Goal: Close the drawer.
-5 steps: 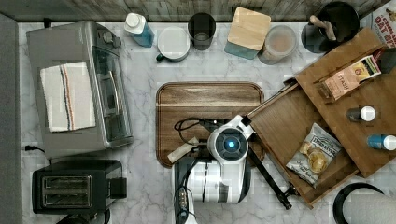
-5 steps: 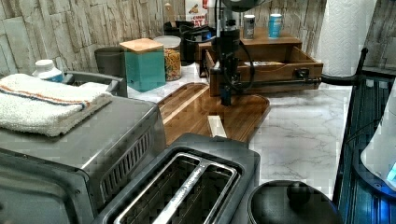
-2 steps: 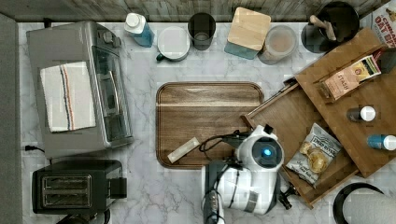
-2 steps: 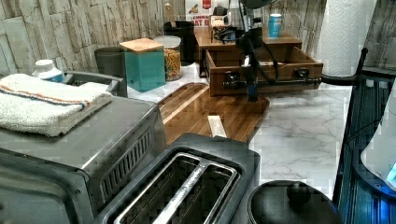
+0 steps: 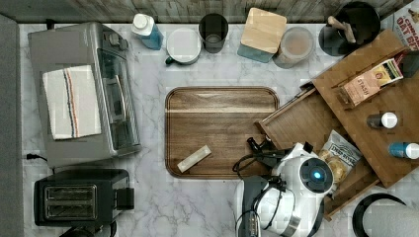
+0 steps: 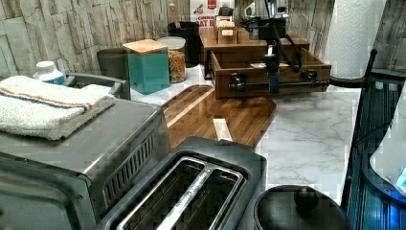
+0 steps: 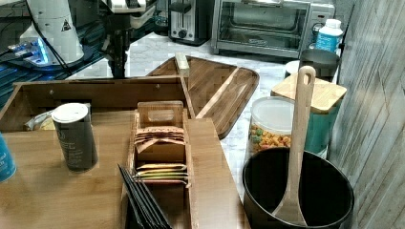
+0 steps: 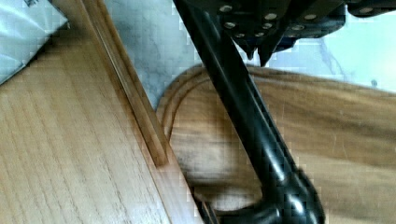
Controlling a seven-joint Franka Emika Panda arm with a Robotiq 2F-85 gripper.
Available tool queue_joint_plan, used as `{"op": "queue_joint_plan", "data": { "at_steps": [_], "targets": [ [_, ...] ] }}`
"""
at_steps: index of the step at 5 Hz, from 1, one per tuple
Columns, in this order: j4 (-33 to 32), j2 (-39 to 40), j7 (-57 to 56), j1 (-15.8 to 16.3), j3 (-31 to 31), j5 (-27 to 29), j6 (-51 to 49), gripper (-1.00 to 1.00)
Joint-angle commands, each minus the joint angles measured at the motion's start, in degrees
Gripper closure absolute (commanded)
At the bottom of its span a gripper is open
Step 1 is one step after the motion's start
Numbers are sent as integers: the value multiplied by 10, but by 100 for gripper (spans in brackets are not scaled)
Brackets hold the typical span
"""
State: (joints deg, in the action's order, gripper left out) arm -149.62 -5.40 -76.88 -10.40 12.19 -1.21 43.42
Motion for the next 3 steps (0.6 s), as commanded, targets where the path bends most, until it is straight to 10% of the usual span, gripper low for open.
{"op": "queue_joint_plan", "data": {
  "at_steps": [1, 3],
  "targets": [
    [-54, -27, -191, 0, 19, -27, 59, 100],
    [-67, -24, -181, -17, 16, -74, 83, 100]
  ]
}}
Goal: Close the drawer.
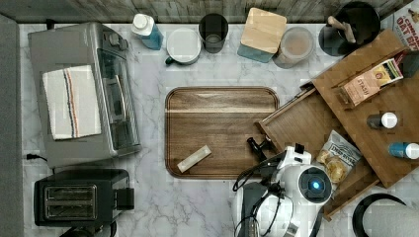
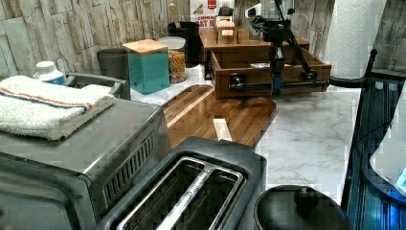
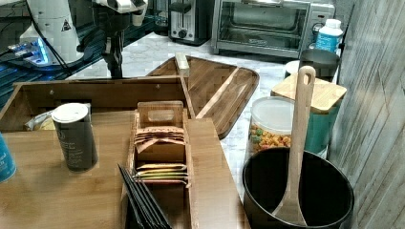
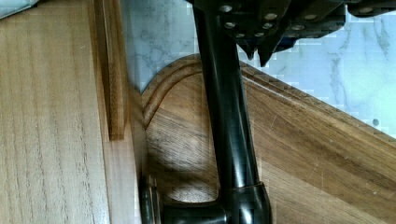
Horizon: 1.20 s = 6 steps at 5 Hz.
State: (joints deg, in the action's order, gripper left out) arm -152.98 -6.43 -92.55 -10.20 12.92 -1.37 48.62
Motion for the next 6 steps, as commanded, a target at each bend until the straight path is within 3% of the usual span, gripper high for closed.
{"op": "queue_joint_plan", "data": {
  "at_steps": [1, 2, 3, 4, 6],
  "targets": [
    [-43, -14, 37, -49, -2, -172, 126, 100],
    [13, 45, -110, -25, 50, -94, 158, 100],
    [62, 70, -181, -70, 21, -65, 184, 100],
    [168, 104, -270, -42, 67, -9, 104, 100],
    [389, 248, -423, -72, 69, 145, 52, 100]
  ]
}}
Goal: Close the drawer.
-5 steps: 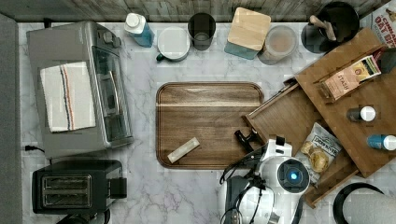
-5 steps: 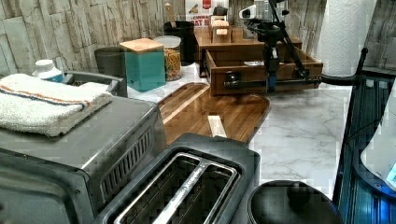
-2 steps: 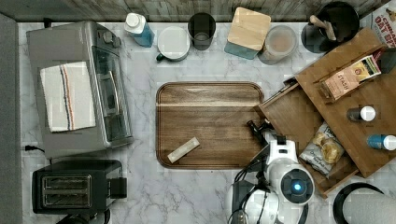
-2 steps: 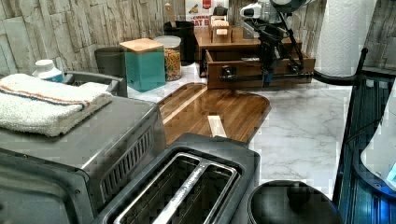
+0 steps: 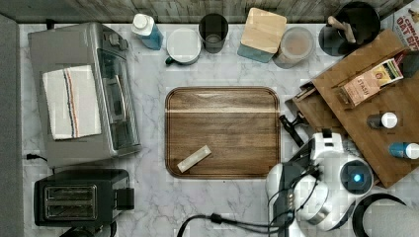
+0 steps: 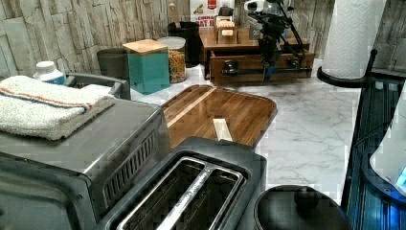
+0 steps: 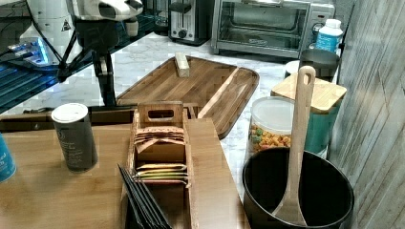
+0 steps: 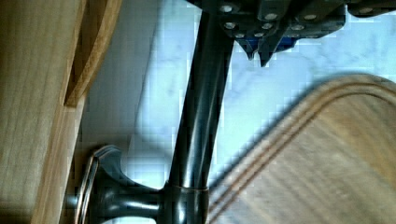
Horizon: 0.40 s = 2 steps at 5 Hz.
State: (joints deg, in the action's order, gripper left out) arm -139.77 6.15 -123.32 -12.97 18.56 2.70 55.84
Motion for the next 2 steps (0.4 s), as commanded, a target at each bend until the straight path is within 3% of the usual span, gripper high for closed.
{"op": "queue_joint_plan", "data": {
  "at_steps": [1, 2],
  "targets": [
    [286, 139, -99, -48, 11, 119, 24, 100],
    [267, 107, -94, -56, 7, 129, -1, 100]
  ]
}}
